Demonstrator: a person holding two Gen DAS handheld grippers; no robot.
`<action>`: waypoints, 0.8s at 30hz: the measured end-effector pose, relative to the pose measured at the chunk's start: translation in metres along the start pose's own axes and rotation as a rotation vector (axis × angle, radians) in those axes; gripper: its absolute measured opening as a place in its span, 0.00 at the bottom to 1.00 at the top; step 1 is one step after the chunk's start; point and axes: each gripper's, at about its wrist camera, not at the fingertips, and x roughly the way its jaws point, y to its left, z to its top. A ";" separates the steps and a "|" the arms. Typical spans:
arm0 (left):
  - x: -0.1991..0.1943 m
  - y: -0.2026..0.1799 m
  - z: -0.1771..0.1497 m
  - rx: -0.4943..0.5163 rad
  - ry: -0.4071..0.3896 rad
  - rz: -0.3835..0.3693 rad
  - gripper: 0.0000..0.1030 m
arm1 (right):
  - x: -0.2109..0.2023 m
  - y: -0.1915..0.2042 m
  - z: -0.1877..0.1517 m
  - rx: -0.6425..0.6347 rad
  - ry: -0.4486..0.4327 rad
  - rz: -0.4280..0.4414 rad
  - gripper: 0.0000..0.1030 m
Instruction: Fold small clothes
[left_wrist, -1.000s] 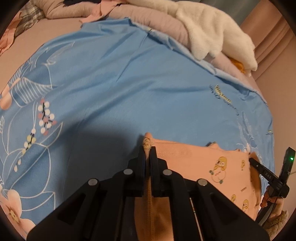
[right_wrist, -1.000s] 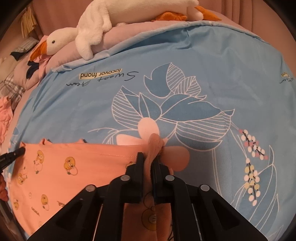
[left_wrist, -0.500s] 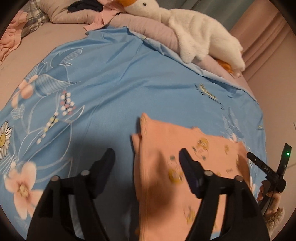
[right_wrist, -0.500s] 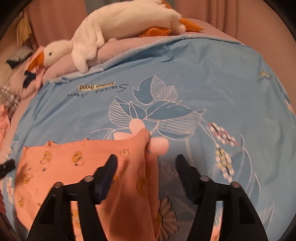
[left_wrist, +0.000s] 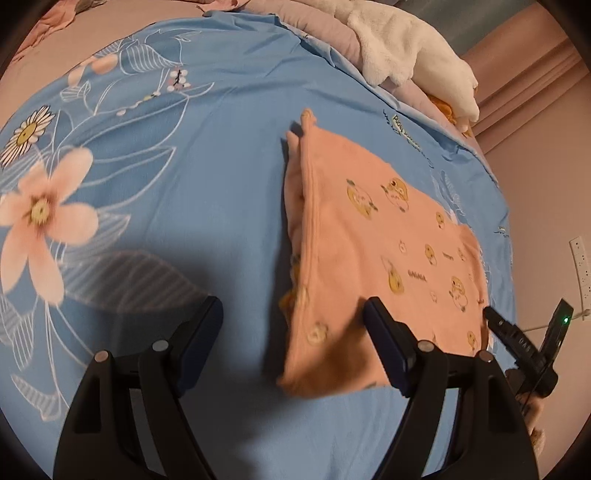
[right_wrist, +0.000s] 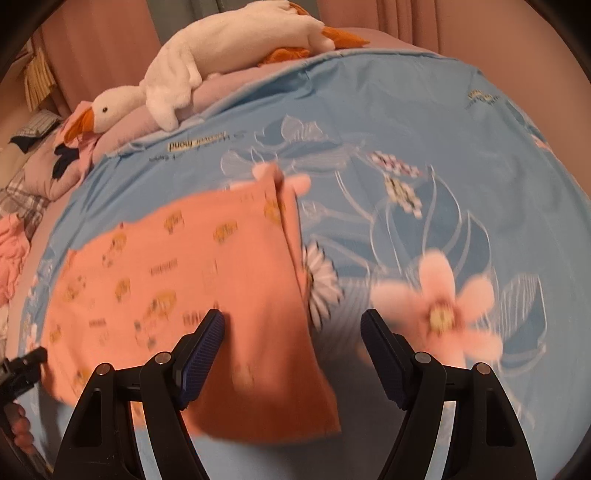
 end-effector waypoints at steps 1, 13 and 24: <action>-0.001 -0.002 -0.002 0.007 -0.009 0.008 0.75 | 0.000 -0.001 -0.004 0.007 0.006 0.006 0.74; 0.016 -0.003 -0.004 -0.070 -0.014 -0.134 0.60 | -0.008 -0.015 -0.050 0.180 0.001 0.154 0.74; 0.026 -0.007 -0.004 -0.087 -0.034 -0.172 0.23 | 0.010 0.009 -0.044 0.223 -0.037 0.346 0.74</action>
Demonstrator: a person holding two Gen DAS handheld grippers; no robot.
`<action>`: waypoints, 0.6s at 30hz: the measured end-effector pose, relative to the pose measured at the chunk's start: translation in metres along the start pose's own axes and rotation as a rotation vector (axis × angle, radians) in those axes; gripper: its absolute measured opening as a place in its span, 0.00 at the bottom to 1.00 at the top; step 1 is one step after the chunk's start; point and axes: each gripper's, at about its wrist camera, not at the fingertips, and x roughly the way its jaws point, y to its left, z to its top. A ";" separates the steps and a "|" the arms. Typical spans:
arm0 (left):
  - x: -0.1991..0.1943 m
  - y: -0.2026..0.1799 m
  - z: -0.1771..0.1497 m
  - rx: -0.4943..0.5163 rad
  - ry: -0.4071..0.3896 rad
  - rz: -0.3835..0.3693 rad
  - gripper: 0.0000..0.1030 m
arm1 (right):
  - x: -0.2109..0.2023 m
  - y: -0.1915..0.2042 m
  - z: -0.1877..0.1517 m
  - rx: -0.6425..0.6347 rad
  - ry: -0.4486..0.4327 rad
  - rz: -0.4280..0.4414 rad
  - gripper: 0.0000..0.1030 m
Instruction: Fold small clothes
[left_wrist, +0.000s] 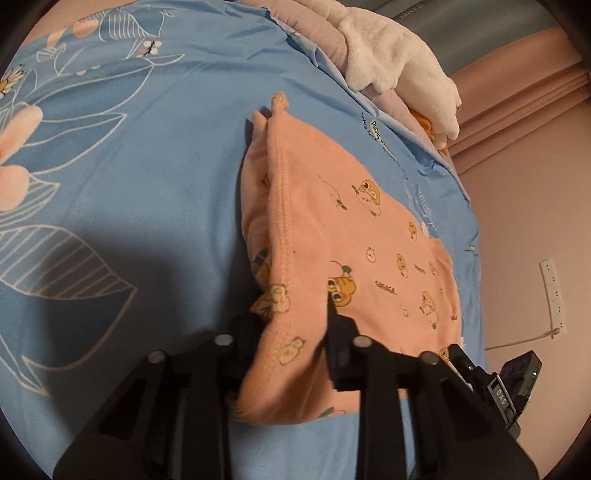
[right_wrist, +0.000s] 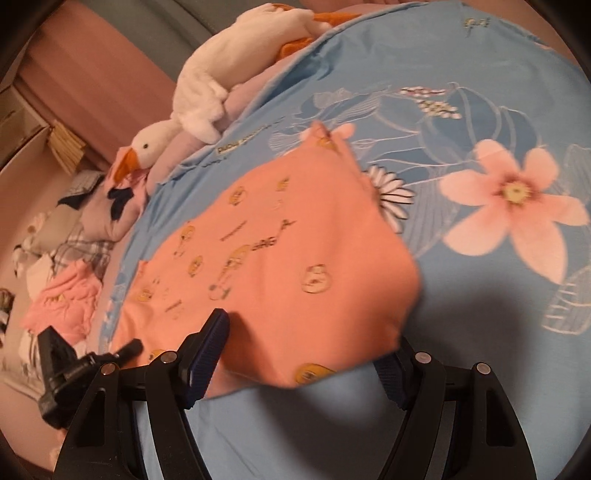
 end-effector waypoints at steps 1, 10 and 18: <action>0.000 -0.001 -0.001 0.003 -0.004 0.005 0.21 | 0.002 0.002 0.000 0.001 -0.002 0.014 0.73; -0.023 -0.014 -0.005 0.049 -0.055 0.024 0.16 | -0.003 0.010 0.007 -0.019 -0.057 0.019 0.14; -0.053 -0.029 -0.024 0.099 -0.050 -0.002 0.15 | -0.049 0.028 0.000 -0.104 -0.103 -0.004 0.13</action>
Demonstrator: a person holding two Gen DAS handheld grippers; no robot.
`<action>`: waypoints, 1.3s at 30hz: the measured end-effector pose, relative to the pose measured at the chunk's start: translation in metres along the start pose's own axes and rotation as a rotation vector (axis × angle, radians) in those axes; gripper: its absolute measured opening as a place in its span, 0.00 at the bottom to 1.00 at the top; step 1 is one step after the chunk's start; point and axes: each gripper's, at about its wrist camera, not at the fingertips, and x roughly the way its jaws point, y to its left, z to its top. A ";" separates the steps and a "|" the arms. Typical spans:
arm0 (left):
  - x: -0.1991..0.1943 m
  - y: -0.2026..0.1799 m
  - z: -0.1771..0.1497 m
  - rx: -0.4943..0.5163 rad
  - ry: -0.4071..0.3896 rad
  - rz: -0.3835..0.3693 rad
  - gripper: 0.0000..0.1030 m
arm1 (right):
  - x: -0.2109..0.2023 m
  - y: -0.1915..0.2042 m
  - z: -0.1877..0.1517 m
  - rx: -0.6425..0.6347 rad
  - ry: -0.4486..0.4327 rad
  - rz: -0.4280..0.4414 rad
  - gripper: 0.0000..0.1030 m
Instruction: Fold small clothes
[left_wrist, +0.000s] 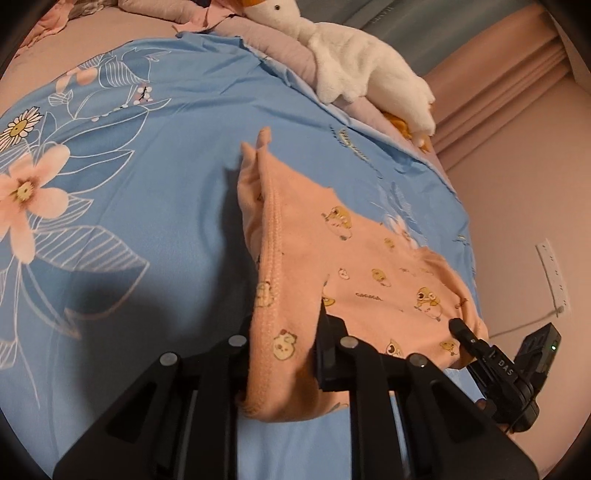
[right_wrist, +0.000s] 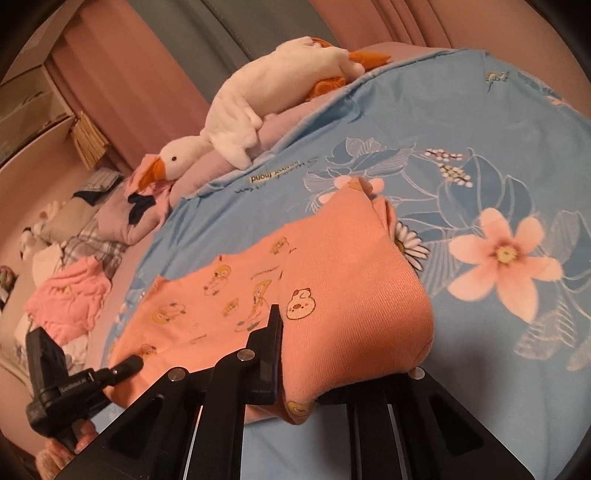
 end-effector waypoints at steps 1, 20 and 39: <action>-0.003 -0.001 -0.003 0.005 0.001 -0.004 0.16 | -0.004 -0.001 -0.002 0.007 0.004 0.001 0.13; 0.004 -0.001 -0.053 0.099 0.101 0.146 0.27 | -0.009 -0.002 -0.035 -0.042 0.069 -0.160 0.13; -0.034 0.015 -0.052 0.105 0.068 0.267 0.55 | -0.011 0.095 -0.015 -0.404 -0.017 -0.124 0.13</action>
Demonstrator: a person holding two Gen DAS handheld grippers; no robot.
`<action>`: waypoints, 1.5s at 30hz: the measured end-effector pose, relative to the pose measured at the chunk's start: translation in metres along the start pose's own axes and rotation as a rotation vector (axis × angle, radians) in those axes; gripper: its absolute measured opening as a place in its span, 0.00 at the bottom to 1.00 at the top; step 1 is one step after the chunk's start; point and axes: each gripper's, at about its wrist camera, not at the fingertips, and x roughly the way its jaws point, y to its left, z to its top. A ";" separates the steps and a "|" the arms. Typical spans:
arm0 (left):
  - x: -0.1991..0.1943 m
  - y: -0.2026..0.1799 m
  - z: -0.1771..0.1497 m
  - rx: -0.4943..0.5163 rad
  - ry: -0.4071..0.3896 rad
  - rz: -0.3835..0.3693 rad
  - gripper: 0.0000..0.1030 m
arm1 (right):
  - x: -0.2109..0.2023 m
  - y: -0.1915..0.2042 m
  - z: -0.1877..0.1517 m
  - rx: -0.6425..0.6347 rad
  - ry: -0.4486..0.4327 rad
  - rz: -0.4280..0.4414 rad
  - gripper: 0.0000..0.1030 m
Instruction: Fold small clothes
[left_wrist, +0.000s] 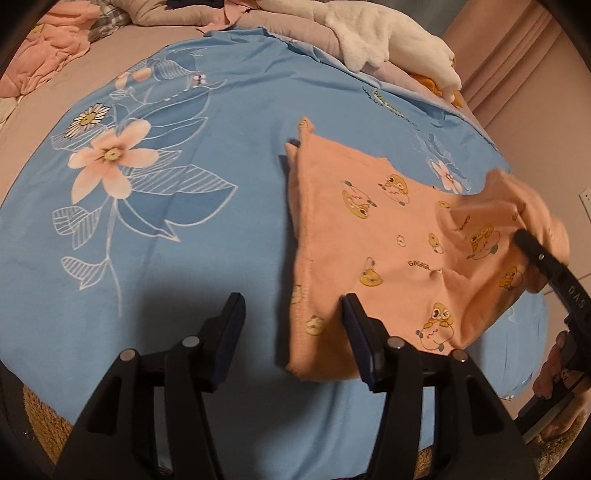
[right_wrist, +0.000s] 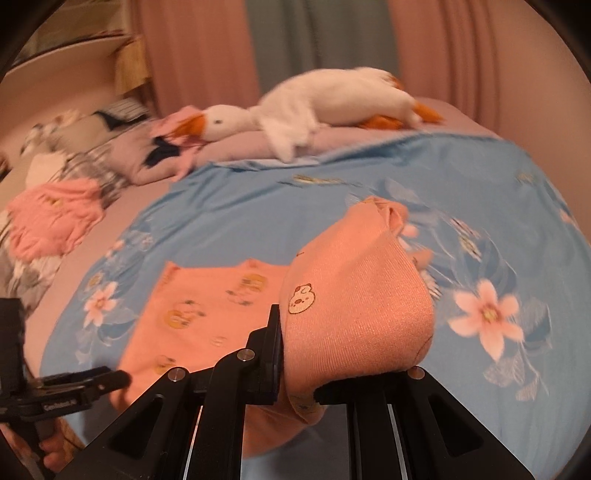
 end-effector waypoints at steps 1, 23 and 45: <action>-0.001 0.002 0.000 -0.001 -0.005 0.011 0.55 | 0.001 0.007 0.002 -0.030 0.001 0.006 0.13; -0.011 0.032 0.000 -0.072 -0.008 0.082 0.58 | 0.061 0.104 -0.035 -0.249 0.268 0.293 0.39; 0.012 -0.064 0.042 0.119 0.031 -0.144 0.76 | 0.004 0.007 -0.035 0.036 0.155 0.163 0.55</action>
